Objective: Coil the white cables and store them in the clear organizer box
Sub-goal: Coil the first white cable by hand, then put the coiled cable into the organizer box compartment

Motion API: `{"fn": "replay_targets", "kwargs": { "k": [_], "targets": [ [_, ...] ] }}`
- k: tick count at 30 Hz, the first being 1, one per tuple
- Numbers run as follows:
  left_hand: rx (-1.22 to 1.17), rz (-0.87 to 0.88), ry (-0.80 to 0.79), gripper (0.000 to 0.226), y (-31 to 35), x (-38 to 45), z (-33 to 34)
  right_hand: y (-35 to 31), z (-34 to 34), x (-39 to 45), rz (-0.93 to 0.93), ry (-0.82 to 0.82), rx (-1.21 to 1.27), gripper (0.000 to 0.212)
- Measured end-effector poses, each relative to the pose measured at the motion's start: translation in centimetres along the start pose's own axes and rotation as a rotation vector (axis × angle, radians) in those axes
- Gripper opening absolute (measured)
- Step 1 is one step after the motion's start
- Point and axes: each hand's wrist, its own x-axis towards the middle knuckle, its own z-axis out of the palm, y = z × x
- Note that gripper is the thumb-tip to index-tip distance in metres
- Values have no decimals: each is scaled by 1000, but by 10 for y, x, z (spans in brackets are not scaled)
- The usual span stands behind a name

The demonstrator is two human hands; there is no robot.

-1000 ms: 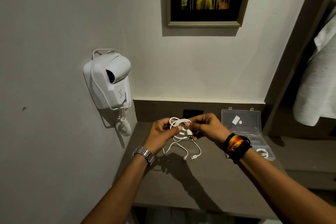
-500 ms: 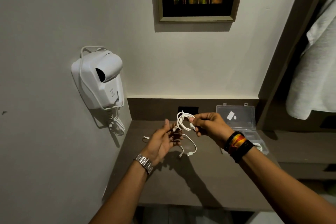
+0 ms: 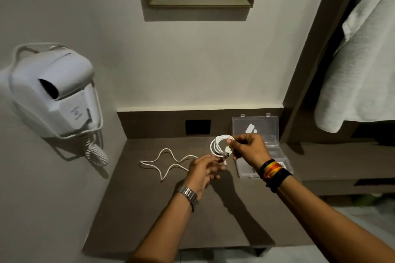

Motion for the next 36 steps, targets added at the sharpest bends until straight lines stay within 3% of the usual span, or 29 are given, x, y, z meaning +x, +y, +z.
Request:
{"fn": "replay_targets", "kwargs": {
  "k": [3, 6, 11, 14, 16, 18, 22, 26, 28, 36],
  "targets": [
    [17, -101, -51, 34, 2, 30, 22, 21, -25, 27, 50, -14, -79, 8],
    [156, -94, 41, 23, -9, 60, 40, 43, -49, 50, 122, -15, -69, 12],
    [551, 74, 279, 27, -53, 111, 55, 89, -97, 91, 262, -70, -190, 15],
    [924, 166, 305, 30, -71, 128, 57, 121, -99, 104, 395, -136, -233, 22],
    [1033, 262, 303, 29, -81, 136, 61, 139, -93, 109, 468, -178, -208, 25],
    [1152, 310, 254, 21, -92, 146, 67, 151, -88, 114, 496, -231, -193, 15],
    [1240, 128, 299, 20, -102, 154, 72, 163, -85, 117, 437, -237, -270, 21],
    [1346, 164, 339, 18, -101, 157, 75, 164, -88, 119, 130, -235, -762, 20],
    [1327, 212, 323, 13, -101, 159, 74, 160, -92, 119, 52, -236, -875, 13],
    [1387, 203, 258, 21, -110, 160, 76, 152, -94, 118, 64, -360, -973, 11]
  ]
}}
